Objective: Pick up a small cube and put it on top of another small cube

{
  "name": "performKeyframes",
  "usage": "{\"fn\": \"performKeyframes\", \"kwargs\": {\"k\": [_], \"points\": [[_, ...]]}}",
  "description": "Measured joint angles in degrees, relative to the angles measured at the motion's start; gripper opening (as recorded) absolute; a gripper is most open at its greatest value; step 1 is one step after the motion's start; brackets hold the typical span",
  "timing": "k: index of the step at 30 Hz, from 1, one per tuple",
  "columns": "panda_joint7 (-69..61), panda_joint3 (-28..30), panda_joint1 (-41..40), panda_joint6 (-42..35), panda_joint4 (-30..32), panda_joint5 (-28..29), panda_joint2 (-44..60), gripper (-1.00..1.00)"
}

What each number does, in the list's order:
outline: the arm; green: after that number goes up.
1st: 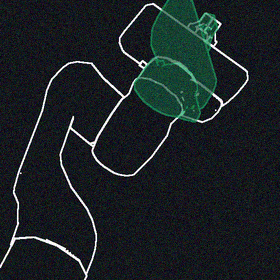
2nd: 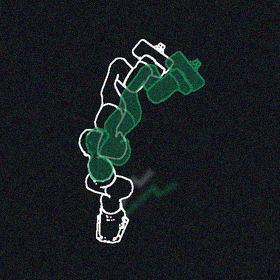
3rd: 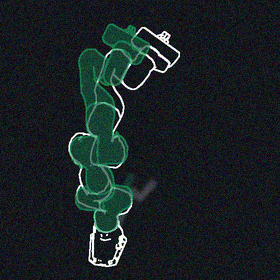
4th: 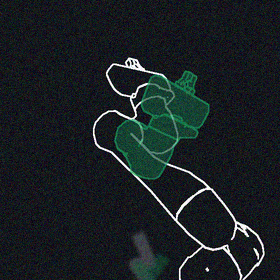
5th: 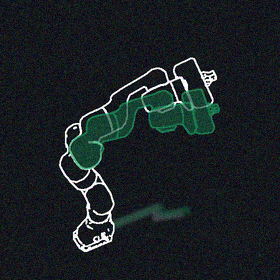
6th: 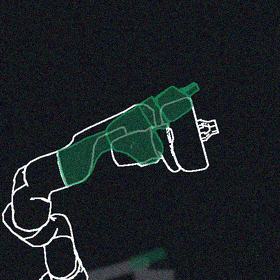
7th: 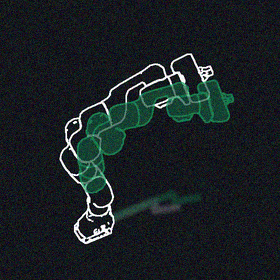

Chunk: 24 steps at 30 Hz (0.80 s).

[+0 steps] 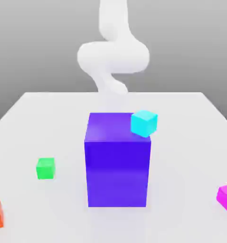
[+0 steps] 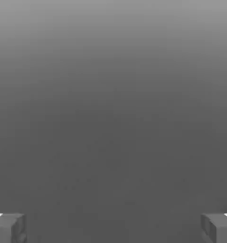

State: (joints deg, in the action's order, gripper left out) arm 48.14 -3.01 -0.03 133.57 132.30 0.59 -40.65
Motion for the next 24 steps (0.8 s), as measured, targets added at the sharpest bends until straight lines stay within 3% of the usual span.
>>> {"fn": "performKeyframes", "kwargs": {"k": [16,24], "points": [[19.15,-18.26,2.88,11.45,3.32,9.84,33.42,0.0],[29.6,-21.14,10.57,16.94,4.9,16.09,50.3,0.0]]}}
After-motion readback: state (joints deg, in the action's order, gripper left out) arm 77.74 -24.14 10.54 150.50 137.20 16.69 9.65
